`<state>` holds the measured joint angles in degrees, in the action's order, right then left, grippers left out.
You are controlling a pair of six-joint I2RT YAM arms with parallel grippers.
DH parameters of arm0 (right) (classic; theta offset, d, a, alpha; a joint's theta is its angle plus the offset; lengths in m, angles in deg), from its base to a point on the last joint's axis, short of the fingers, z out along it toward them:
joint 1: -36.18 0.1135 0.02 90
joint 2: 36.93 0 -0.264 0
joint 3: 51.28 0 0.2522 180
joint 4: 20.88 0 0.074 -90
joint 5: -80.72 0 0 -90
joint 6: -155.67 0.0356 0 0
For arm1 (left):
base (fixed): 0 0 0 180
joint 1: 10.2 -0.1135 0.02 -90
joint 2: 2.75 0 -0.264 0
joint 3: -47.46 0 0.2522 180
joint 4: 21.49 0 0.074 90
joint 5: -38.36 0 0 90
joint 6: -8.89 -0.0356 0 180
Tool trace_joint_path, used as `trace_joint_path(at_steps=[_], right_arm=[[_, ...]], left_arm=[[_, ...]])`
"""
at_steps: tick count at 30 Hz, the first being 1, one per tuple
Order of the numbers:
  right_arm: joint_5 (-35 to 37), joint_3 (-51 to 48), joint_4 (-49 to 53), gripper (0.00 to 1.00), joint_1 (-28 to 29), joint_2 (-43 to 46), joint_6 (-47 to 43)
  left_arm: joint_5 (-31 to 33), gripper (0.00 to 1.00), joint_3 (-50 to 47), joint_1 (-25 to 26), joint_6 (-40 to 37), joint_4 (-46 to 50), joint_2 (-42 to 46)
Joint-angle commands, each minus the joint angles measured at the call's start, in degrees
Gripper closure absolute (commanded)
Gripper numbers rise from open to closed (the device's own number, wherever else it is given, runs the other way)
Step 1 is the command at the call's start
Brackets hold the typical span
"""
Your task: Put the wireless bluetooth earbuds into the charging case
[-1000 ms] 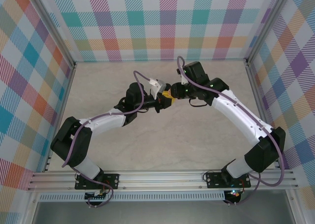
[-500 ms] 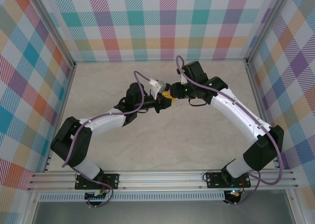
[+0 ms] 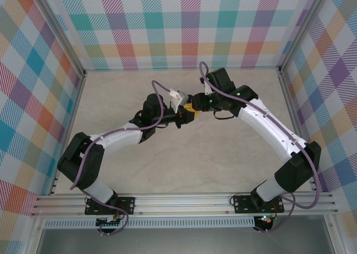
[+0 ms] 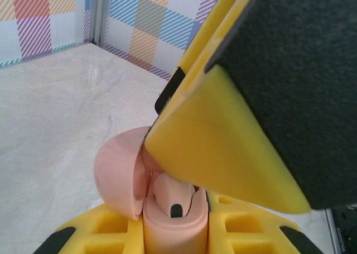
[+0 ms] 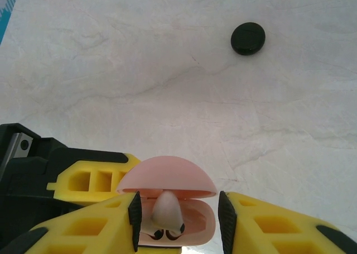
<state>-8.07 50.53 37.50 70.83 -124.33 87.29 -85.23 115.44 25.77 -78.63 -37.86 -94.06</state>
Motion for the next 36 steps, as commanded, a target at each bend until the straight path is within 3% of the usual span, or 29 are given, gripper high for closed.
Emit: trace_joint_path(at_steps=[1,9,17,36], right_arm=[[-2.0,0.5,-1.8,0.55,0.2,1.4,-0.4],[1.2,-0.5,-2.4,0.55,0.2,3.9,-0.3],[2.3,-0.7,-0.7,0.68,0.2,3.2,-1.0],[1.4,0.3,2.1,0.68,0.2,-0.8,-1.0]], left_arm=[[-0.1,0.97,0.9,0.8,-0.8,-1.3,1.9],[0.7,0.97,0.9,0.9,-1.4,-0.1,2.3],[0.9,0.98,1.1,0.8,-1.9,0.6,2.9],[-2.1,0.97,1.6,0.8,-1.2,-0.5,2.9]])
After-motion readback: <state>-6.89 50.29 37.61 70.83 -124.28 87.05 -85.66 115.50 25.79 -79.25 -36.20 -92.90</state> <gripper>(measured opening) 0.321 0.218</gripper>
